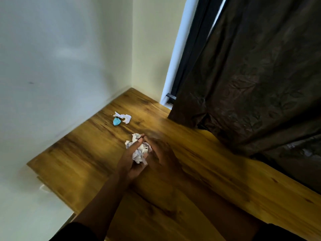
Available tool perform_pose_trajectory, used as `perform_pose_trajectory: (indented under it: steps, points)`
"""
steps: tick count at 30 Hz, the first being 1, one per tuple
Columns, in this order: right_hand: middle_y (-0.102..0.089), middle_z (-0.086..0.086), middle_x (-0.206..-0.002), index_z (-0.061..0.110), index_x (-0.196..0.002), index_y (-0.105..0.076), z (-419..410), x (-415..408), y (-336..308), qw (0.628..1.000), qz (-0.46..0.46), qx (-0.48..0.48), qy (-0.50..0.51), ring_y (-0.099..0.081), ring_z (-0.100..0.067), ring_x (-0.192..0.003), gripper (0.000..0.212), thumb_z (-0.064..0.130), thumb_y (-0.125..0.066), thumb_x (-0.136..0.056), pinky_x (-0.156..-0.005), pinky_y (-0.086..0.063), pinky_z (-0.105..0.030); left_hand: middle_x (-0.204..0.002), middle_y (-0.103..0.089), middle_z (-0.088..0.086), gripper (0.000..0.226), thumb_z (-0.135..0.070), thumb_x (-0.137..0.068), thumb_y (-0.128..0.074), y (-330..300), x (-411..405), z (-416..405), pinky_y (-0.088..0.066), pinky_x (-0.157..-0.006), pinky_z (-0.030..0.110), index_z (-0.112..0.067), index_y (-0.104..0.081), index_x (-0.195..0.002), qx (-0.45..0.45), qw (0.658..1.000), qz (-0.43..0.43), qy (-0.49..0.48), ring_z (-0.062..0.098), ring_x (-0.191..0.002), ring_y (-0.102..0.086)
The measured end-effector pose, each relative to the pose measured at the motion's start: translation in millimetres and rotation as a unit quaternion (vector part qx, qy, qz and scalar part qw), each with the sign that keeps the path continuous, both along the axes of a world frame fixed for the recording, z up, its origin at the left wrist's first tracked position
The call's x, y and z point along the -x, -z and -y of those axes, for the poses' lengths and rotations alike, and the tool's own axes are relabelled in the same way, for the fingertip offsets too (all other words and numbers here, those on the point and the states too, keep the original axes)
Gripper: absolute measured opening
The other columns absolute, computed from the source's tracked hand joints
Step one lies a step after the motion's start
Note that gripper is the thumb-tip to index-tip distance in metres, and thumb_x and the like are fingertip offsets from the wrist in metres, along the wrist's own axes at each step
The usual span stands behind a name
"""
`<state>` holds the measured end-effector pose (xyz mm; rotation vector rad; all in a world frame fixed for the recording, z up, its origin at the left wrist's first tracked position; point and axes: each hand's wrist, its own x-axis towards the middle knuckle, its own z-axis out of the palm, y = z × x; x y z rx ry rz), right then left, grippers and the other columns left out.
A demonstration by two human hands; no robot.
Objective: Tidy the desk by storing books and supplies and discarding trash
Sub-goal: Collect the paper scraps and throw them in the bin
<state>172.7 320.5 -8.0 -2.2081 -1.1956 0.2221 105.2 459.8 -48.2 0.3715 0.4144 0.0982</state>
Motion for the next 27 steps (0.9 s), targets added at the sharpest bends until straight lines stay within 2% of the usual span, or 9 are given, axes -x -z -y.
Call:
perform_pose_trajectory:
  steps: [2,4,5,8,10,12,16,22,27]
  points:
    - [-0.045,0.007,-0.154,0.035,-0.152,-0.04,-17,-2,-7,0.996,-0.056,-0.047,0.045,-0.035,-0.001,-0.135,0.05,0.04,-0.051,-0.104,-0.11,-0.034,-0.028,-0.155,-0.043,0.013,0.082,-0.022,-0.086,-0.081,1,9,-12,-0.032,-0.12,0.043,-0.01,-0.039,-0.155,0.019,0.999,0.008,-0.036,0.027,-0.139,-0.047]
    - [-0.05,0.005,-0.15,0.032,-0.15,-0.045,-38,-11,-8,0.993,-0.061,-0.053,0.087,-0.039,-0.001,-0.13,0.047,0.039,-0.053,-0.104,-0.108,-0.037,-0.027,-0.144,-0.052,0.015,0.091,-0.022,-0.071,-0.092,-1,20,-23,-0.04,-0.116,0.04,-0.009,-0.048,-0.149,0.015,0.997,0.001,-0.078,0.026,-0.127,-0.057]
    - [-0.051,0.004,-0.148,0.031,-0.149,-0.047,-50,-18,-5,0.994,-0.048,-0.043,0.09,-0.043,-0.006,-0.131,0.047,0.039,-0.055,-0.103,-0.107,-0.04,-0.028,-0.135,-0.057,0.014,0.085,-0.023,-0.07,-0.093,-2,25,-29,-0.048,-0.108,0.038,-0.009,-0.054,-0.144,0.007,0.996,-0.006,-0.09,0.025,-0.117,-0.062]
    - [-0.053,-0.002,-0.147,0.027,-0.148,-0.048,-82,-36,2,0.999,-0.008,-0.001,0.045,-0.048,-0.019,-0.134,0.051,0.036,-0.059,-0.099,-0.108,-0.045,-0.037,-0.106,-0.067,0.009,0.026,-0.021,-0.093,-0.068,0,41,-44,-0.061,-0.083,0.032,-0.014,-0.068,-0.118,-0.005,0.993,-0.027,-0.116,0.021,-0.091,-0.068]
    - [-0.058,-0.007,-0.143,0.018,-0.144,-0.053,-103,-48,3,1.0,0.017,0.013,0.005,-0.052,-0.025,-0.13,0.05,0.024,-0.063,-0.096,-0.109,-0.045,-0.036,-0.105,-0.067,0.008,0.02,-0.021,-0.1,-0.058,2,53,-52,-0.061,-0.08,0.032,-0.016,-0.067,-0.117,-0.01,0.992,-0.025,-0.125,0.021,-0.093,-0.067]
    - [-0.062,-0.008,-0.136,0.013,-0.138,-0.059,-123,-57,4,0.998,0.046,0.032,-0.015,-0.055,-0.026,-0.124,0.046,0.014,-0.064,-0.093,-0.104,-0.043,-0.032,-0.108,-0.068,0.008,0.026,-0.024,-0.096,-0.066,1,63,-58,-0.059,-0.082,0.034,-0.017,-0.066,-0.121,-0.012,0.992,-0.009,-0.124,0.022,-0.097,-0.067]
    - [-0.062,-0.001,-0.133,0.021,-0.135,-0.061,-158,-72,13,0.993,0.087,0.073,-0.028,-0.056,-0.024,-0.12,0.046,0.015,-0.066,-0.09,-0.099,-0.052,-0.041,-0.115,-0.066,0.009,0.069,-0.029,-0.076,-0.09,8,69,-66,-0.059,-0.086,0.037,-0.015,-0.056,-0.134,-0.015,0.993,-0.011,-0.114,0.024,-0.104,-0.066]
    - [-0.065,0.001,-0.13,0.024,-0.131,-0.065,-171,-87,23,0.985,0.111,0.13,-0.016,-0.059,-0.024,-0.116,0.039,0.022,-0.067,-0.092,-0.094,-0.054,-0.04,-0.113,-0.07,0.012,0.057,-0.029,-0.061,-0.098,8,70,-65,-0.06,-0.083,0.038,-0.015,-0.075,-0.111,-0.006,0.991,0.023,-0.132,0.026,-0.098,-0.071]
    - [-0.068,0.001,-0.114,0.024,-0.12,-0.068,-151,-90,35,0.986,0.125,0.103,0.042,-0.063,-0.021,-0.104,0.026,0.029,-0.065,-0.095,-0.079,-0.054,-0.034,-0.118,-0.069,0.014,0.078,-0.031,-0.062,-0.098,9,71,-65,-0.06,-0.083,0.04,-0.016,-0.066,-0.131,-0.017,0.989,0.021,-0.149,0.028,-0.1,-0.071]
